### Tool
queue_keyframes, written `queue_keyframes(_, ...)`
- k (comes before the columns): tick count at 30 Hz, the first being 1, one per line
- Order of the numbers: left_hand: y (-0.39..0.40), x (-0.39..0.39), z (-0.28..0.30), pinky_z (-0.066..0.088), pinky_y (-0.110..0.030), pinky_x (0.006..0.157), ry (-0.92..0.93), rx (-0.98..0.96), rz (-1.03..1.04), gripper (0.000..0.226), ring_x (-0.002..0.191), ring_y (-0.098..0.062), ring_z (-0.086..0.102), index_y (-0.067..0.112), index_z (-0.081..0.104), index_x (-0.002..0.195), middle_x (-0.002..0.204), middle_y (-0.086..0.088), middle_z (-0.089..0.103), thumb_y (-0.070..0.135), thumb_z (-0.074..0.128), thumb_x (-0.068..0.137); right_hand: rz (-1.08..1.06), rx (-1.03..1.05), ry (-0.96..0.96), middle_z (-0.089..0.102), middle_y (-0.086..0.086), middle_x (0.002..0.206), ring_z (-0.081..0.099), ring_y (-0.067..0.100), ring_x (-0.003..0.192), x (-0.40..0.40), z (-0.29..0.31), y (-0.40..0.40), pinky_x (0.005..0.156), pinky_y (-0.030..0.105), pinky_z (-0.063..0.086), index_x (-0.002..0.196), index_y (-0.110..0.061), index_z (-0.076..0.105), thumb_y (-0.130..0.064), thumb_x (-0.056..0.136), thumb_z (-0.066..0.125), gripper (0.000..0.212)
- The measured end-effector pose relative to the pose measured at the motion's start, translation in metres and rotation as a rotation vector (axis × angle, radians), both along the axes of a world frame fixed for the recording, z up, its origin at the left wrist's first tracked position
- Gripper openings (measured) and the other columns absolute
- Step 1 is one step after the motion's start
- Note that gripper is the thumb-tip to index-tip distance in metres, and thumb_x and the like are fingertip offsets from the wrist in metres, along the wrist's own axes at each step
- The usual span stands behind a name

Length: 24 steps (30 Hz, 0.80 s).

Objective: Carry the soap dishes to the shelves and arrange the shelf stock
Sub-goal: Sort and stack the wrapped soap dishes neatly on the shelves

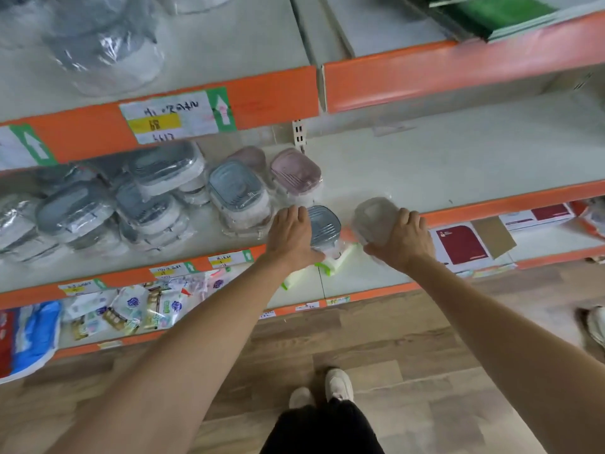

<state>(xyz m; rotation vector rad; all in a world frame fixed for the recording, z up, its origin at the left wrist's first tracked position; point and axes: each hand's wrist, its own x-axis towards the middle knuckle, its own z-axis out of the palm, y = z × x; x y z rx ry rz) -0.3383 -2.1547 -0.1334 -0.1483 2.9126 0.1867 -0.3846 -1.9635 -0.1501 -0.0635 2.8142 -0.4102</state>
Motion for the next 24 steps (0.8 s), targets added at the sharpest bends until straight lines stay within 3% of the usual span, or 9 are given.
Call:
queue_keyframes(5,-0.004,-0.024,-0.043,0.023,-0.029,0.106,0.097,-0.038,-0.023,0.065,0.125,-0.025,0.034,0.007,0.049,0.125,0.132,-0.009,0.039,0.051,0.066,0.081,0.028,-0.007,0.101,0.038,0.016,0.13,0.034,0.032,0.122,-0.031,-0.035,0.002,0.103,0.035,0.028,0.13,0.0,0.031,-0.054,0.07,0.074,0.091)
queue_keyframes(10,-0.009,-0.04,-0.066,0.032,-0.032,0.104,0.159,-0.06,-0.047,0.056,0.121,-0.022,0.038,0.006,0.053,0.119,0.124,-0.007,0.044,0.048,0.065,0.084,0.062,-0.01,0.116,0.037,0.014,0.134,0.032,0.03,0.126,-0.053,-0.05,-0.008,0.103,0.036,0.03,0.135,-0.001,0.028,-0.055,0.071,0.073,0.095)
queue_keyframes(14,-0.014,-0.053,-0.075,0.029,-0.031,0.105,0.206,-0.096,-0.054,0.059,0.122,-0.024,0.036,0.004,0.05,0.123,0.127,-0.01,0.042,0.046,0.064,0.085,0.077,-0.004,0.129,0.036,0.016,0.136,0.032,0.032,0.127,-0.072,-0.059,-0.018,0.105,0.038,0.03,0.136,0.0,0.027,-0.053,0.072,0.073,0.095)
queue_keyframes(24,-0.022,-0.075,-0.099,0.037,-0.035,0.102,0.291,-0.174,-0.052,0.068,0.127,-0.024,0.033,0.003,0.042,0.129,0.132,-0.01,0.036,0.045,0.067,0.083,0.082,-0.033,0.169,0.035,0.014,0.136,0.032,0.031,0.128,-0.107,-0.087,-0.037,0.105,0.037,0.03,0.136,-0.001,0.026,-0.052,0.072,0.074,0.094)
